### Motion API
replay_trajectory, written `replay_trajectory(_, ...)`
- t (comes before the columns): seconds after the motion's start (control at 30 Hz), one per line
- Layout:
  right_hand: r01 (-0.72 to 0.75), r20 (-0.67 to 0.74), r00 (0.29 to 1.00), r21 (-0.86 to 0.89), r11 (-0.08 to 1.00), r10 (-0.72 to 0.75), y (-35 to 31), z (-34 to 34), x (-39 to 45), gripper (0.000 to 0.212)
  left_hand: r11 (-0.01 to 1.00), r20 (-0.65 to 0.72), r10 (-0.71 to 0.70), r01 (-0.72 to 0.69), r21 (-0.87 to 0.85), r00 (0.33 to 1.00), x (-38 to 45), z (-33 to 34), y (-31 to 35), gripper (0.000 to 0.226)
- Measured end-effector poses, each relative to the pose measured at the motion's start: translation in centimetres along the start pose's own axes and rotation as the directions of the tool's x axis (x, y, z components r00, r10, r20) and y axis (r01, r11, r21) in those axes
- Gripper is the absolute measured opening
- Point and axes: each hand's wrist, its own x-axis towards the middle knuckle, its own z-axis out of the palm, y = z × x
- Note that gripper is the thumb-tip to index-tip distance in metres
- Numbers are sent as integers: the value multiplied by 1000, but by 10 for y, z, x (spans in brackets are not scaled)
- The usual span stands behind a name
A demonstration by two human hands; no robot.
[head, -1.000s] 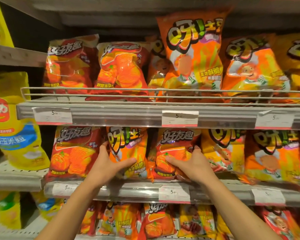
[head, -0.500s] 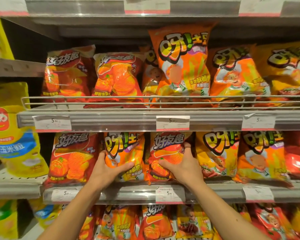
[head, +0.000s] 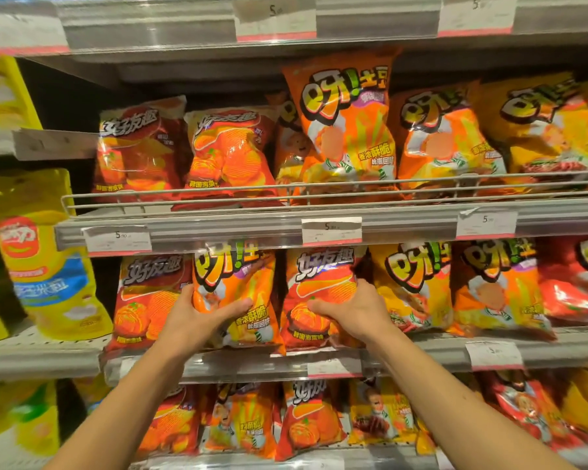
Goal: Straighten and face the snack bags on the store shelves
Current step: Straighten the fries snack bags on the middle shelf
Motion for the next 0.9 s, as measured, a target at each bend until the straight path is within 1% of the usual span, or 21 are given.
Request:
replay_trajectory(0.07,23,41,999,-23,999,-22,2,4,-7,84,1000,17,-11,11,14,1000,-6,-8,-5,84)
replay_trajectory(0.13,41,72,997,-39,998,-38,3,4,-15,79,999,-1,-29,29,31,1000,-11,-15,-10,85)
replay_trajectory(0.2,47,83,996,-47,998,-43,6,1,-24,78,999,-14,-38,38,32,999,-16,-18,-14,86)
replay_trajectory(0.27,64,73,995,-34,997,-62,9,-3,-30,78,1000,-42,-18,18,17,999,-18,-15,-19,83)
replay_trajectory(0.37,94,91,991,7,996,-94,13,-11,-33,78,999,-69,-17,15,-36,997,-13,4,-21,83)
replay_trajectory(0.47,93,100,990,68,993,-100,21,-22,-38,78,995,-105,-52,43,-85,993,-7,29,-10,84)
replay_trajectory(0.53,93,92,991,79,992,-101,27,-31,-41,78,992,-158,-61,43,-116,986,-7,44,-1,83)
replay_trajectory(0.6,106,91,990,71,992,-112,33,-44,-41,77,991,-170,-62,40,-130,984,-9,59,4,87)
replay_trajectory(0.63,113,88,989,64,992,-118,36,-51,-40,77,992,-168,-53,32,-123,984,-9,67,4,84)
replay_trajectory(0.7,118,89,989,42,992,-122,41,-64,-34,77,994,-158,-21,4,-112,987,-9,83,1,66)
replay_trajectory(0.73,112,90,989,38,993,-115,44,-70,-32,77,994,-139,-23,8,-111,990,-9,91,0,62)
replay_trajectory(0.8,100,84,991,53,994,-105,51,-82,-29,75,992,-85,-57,47,-114,995,-8,104,0,66)
replay_trajectory(0.9,65,59,996,101,993,-71,68,-97,-26,65,997,-42,-52,49,-62,998,-2,118,2,73)
